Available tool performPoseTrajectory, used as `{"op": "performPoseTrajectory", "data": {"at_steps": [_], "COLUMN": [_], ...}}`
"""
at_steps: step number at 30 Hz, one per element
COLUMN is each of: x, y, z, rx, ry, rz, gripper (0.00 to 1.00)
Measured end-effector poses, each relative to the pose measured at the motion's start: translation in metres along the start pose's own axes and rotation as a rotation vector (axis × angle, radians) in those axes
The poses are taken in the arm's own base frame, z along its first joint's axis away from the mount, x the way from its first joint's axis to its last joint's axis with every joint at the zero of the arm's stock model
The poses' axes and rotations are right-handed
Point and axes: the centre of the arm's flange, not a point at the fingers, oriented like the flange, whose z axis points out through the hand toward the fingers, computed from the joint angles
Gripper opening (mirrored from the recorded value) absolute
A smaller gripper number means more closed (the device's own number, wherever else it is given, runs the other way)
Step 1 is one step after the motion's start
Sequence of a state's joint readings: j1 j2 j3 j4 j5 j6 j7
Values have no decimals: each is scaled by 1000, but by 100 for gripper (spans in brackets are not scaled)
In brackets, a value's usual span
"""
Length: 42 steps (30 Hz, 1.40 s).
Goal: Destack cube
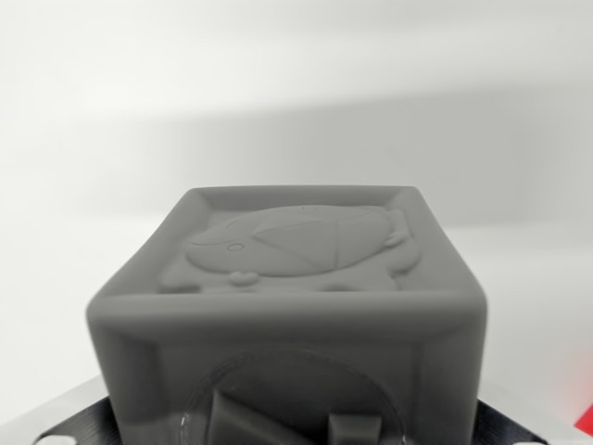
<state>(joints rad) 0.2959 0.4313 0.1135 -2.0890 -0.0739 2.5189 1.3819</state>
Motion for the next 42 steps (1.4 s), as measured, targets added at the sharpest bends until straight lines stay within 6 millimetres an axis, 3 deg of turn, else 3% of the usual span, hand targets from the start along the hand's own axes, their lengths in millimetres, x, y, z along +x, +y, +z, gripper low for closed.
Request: {"op": "performPoseTrajectory", "data": {"at_steps": [9,20,42], "x": [-4,-4,-4], "y": [-14,-13,-13], "z": [6,41,89], "rx": [0,-7,-7], "ry": [-1,-3,-2], "rz": [-31,-36,-37], "gripper": [0,0,0]}}
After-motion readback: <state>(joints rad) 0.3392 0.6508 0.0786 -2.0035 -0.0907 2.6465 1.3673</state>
